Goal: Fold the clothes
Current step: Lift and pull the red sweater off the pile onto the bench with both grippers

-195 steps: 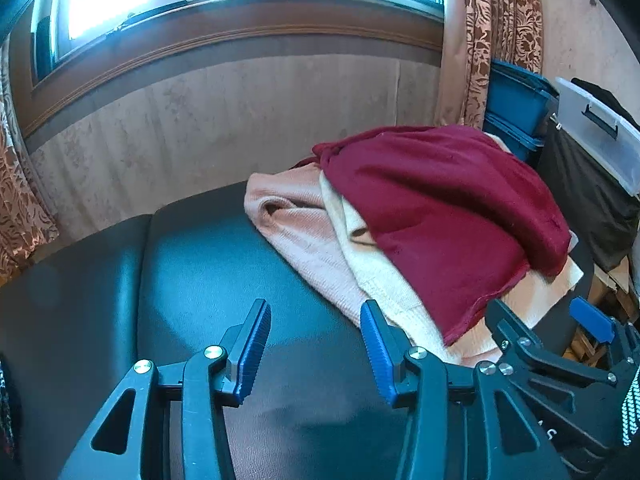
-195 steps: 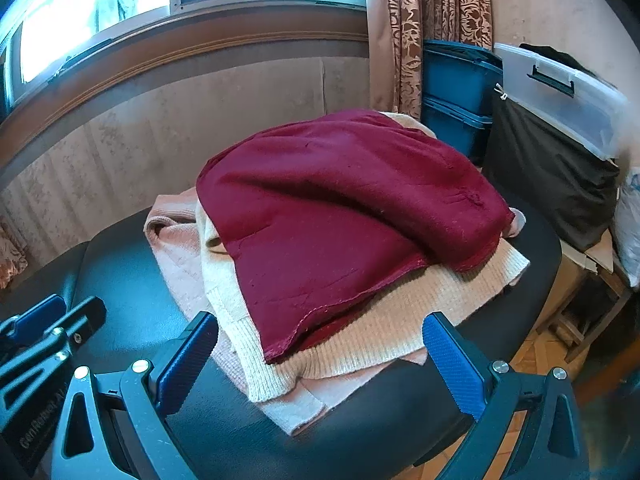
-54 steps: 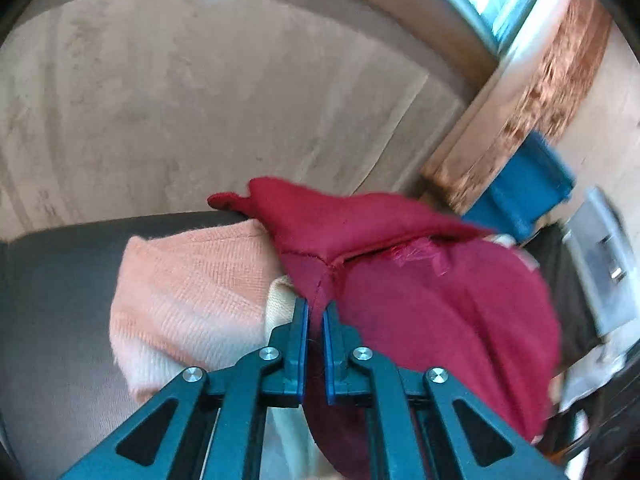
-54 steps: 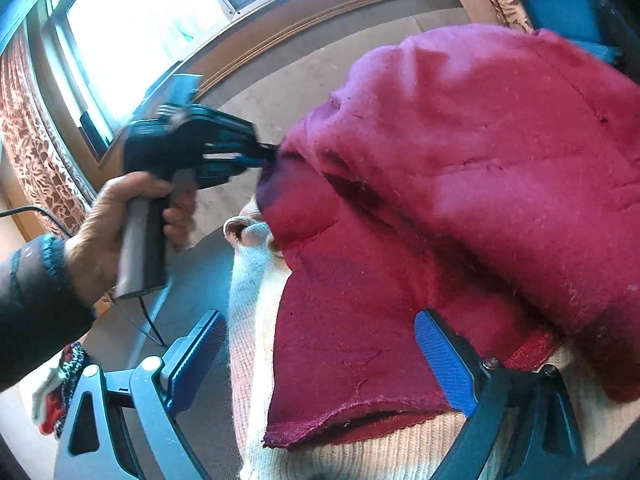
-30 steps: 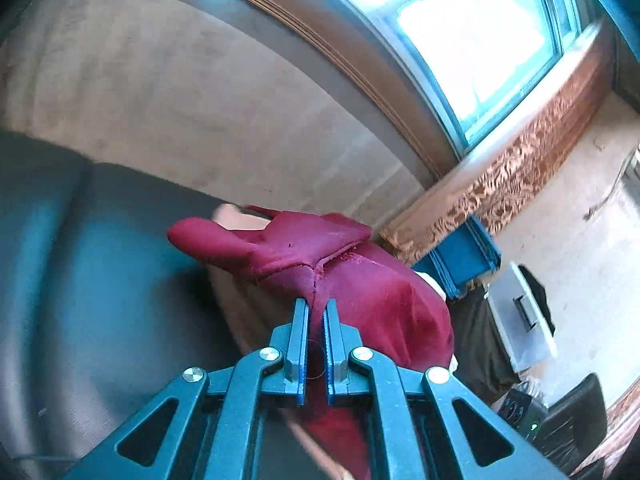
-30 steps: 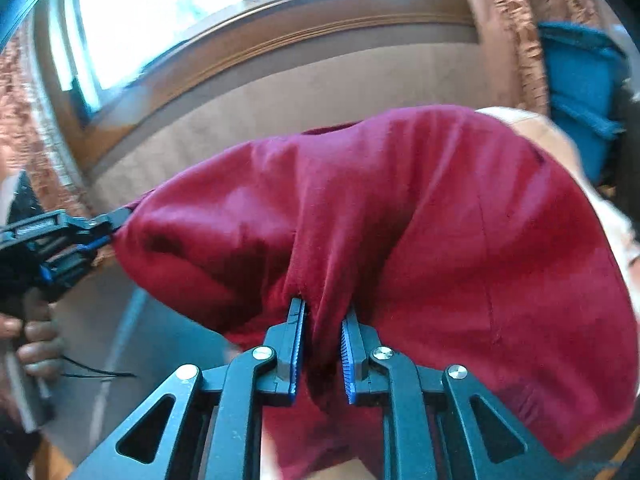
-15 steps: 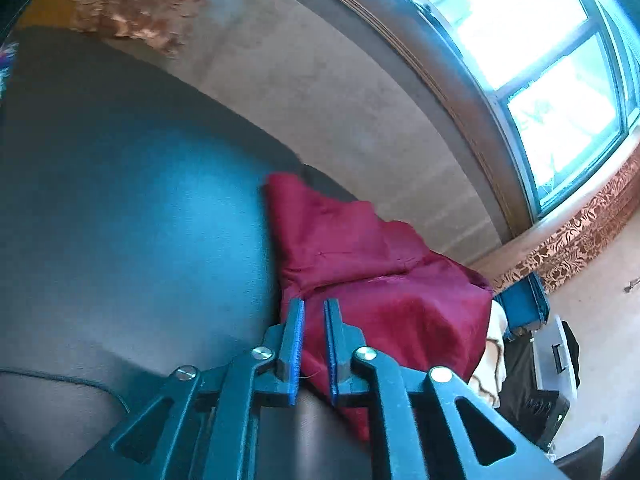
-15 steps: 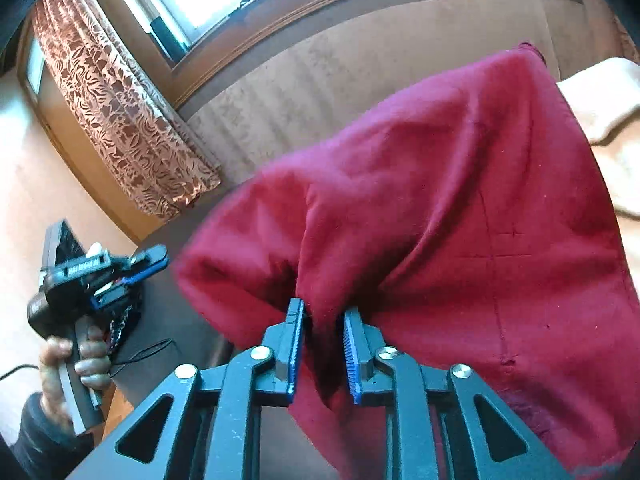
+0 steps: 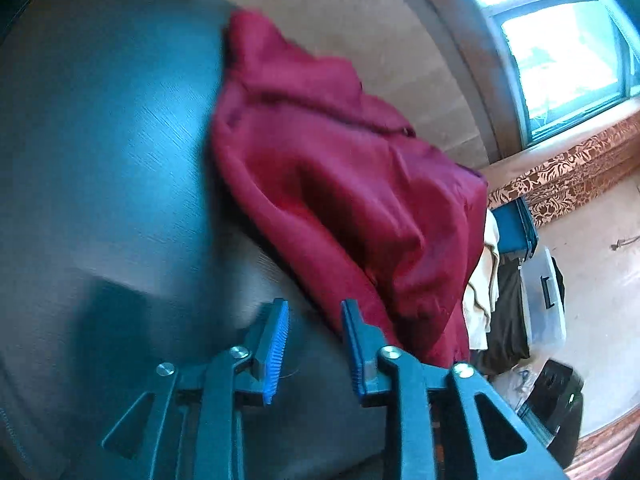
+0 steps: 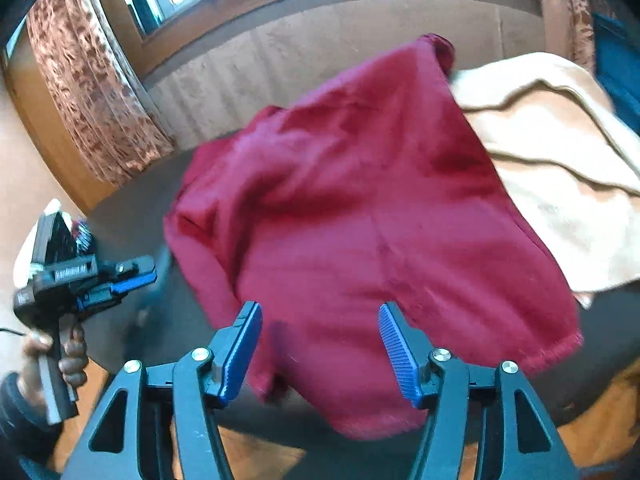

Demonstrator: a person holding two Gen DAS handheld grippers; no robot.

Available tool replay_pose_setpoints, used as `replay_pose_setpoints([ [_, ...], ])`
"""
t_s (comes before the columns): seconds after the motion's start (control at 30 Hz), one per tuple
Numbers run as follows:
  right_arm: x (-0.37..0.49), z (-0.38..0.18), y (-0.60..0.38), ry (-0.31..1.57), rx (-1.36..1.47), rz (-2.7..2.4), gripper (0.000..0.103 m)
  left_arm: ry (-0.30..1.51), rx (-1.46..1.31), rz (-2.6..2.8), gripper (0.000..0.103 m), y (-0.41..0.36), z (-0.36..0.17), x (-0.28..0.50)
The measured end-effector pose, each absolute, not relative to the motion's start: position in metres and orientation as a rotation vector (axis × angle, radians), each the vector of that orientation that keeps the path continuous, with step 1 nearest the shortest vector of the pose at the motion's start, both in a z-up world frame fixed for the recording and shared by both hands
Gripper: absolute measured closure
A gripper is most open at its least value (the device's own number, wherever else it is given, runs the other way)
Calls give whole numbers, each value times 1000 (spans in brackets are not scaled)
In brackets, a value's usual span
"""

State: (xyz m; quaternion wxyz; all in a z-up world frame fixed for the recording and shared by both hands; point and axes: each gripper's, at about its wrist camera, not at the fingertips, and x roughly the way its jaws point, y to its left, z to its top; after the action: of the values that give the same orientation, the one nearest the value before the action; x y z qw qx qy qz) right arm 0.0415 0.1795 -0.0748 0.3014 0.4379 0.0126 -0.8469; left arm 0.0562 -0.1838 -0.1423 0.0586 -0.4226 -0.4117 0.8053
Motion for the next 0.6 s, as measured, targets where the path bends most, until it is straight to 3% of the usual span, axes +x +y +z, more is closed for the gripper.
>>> replay_pose_setpoints([
  [0.07, 41, -81, 176, 68, 1154, -2242, 40, -1250, -1257, 2441, 69, -173, -141, 51],
  [0.2, 35, -92, 167, 151, 1140, -2241, 37, -1250, -1268, 2433, 46, -162, -142, 39],
  [0.23, 33, -95, 166, 145, 1141, -2239, 37, -1244, -1271, 2439, 44, -161, -142, 37],
  [0.27, 31, -96, 166, 130, 1143, -2236, 37, -1238, -1274, 2446, 46, -160, -142, 36],
  [0.3, 28, -98, 166, 115, 1143, -2235, 37, -1232, -1277, 2452, 54, -159, -142, 34],
  [0.33, 26, -101, 167, 102, 1144, -2233, 37, -1225, -1281, 2459, 68, -158, -141, 33],
  [0.37, 24, -103, 169, 89, 1148, -2230, 37, -1219, -1284, 2465, 95, -157, -141, 31],
  [0.6, 21, -110, 172, -30, 1162, -2160, 42, -1201, -1254, 2566, 98, -174, -127, 44],
])
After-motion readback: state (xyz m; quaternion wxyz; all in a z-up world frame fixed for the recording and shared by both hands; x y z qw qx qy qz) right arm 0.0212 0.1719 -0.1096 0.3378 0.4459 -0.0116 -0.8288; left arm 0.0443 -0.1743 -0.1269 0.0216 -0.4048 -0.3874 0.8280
